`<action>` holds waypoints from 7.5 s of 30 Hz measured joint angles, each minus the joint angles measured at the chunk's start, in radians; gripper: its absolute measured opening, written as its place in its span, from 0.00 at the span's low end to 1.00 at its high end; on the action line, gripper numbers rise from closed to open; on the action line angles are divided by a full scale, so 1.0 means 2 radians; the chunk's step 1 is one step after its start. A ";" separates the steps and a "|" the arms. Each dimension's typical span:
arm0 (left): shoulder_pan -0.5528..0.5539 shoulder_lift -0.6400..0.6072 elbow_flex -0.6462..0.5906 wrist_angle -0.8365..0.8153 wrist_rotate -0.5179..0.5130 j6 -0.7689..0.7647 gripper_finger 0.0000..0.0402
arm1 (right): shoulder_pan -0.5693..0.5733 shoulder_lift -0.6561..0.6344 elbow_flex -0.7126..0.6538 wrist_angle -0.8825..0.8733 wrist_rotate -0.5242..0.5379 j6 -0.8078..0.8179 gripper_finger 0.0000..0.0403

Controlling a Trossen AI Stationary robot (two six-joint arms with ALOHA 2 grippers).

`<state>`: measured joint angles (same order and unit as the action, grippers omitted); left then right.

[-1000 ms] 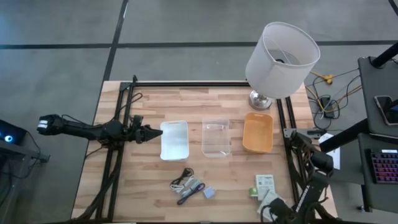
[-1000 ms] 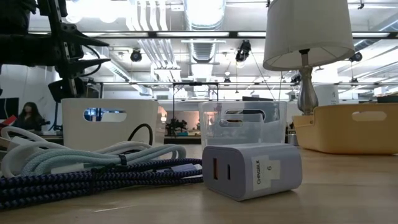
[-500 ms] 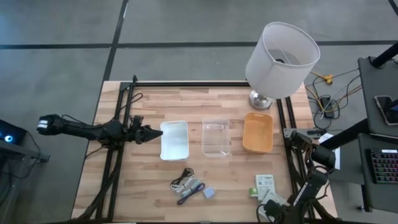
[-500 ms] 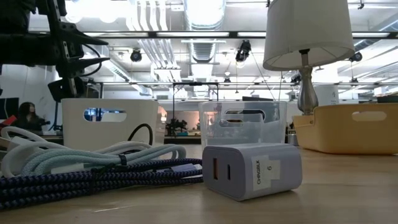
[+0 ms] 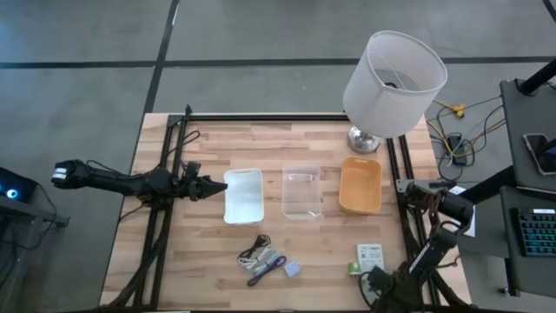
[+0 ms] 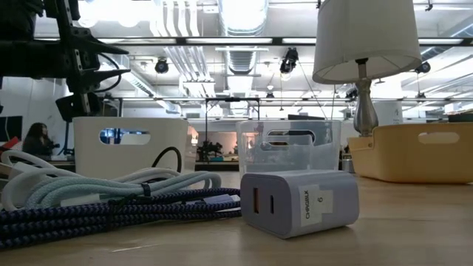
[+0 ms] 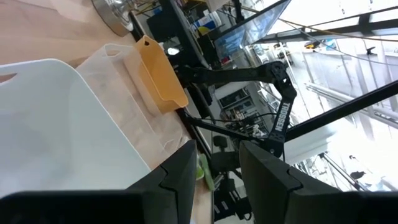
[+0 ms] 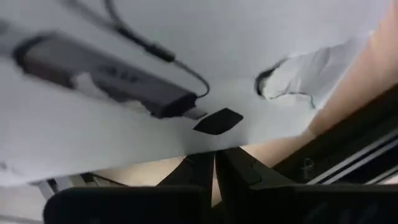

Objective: Pick and place items into bin
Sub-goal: Adjust the card reader box, then put the black charger cable into the white bin

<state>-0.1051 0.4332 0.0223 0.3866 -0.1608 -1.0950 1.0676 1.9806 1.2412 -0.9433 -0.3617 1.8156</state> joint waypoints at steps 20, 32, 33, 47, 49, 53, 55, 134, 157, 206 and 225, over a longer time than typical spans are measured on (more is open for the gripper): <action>0.000 -0.005 0.000 0.018 0.024 0.012 0.26 | -0.063 -0.025 0.099 -0.062 0.235 -0.094 0.05; -0.001 0.032 0.060 0.176 0.154 0.119 0.26 | -0.065 -0.053 0.126 -0.043 0.235 0.000 0.52; -0.001 0.040 0.070 0.181 0.160 0.121 0.26 | -0.065 -0.057 0.124 -0.028 0.235 0.006 0.54; -0.001 0.139 0.147 0.261 0.138 0.265 0.26 | -0.070 -0.134 0.107 -0.030 0.384 0.085 0.57; -0.001 0.148 0.156 0.269 0.143 0.262 0.26 | -0.071 -0.139 0.107 -0.037 0.376 0.090 0.57; -0.001 0.176 0.180 0.262 0.172 0.249 0.26 | -0.074 -0.144 0.107 -0.035 0.359 0.085 0.56; -0.002 0.195 0.199 0.215 0.183 0.238 0.27 | -0.076 -0.144 0.107 -0.040 0.352 0.080 0.56; -0.268 0.466 0.414 -0.394 -0.048 0.040 0.34 | -0.272 -0.038 0.136 0.085 0.297 -0.617 0.71; -0.251 0.623 0.468 -0.372 -0.045 0.006 0.34 | -0.279 -0.037 0.144 0.027 0.295 -0.607 0.70; -0.346 0.752 0.560 -0.485 -0.241 -0.197 0.34 | -0.267 -0.037 0.124 -0.089 0.404 -0.502 0.66; -0.340 0.744 0.550 -0.477 -0.228 -0.196 0.02 | -0.268 -0.037 0.108 -0.086 0.402 -0.488 0.65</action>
<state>-0.7853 1.9215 1.1218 -0.5676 -0.6168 -1.4864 0.5323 1.9072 1.4582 -1.1156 0.4423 0.8390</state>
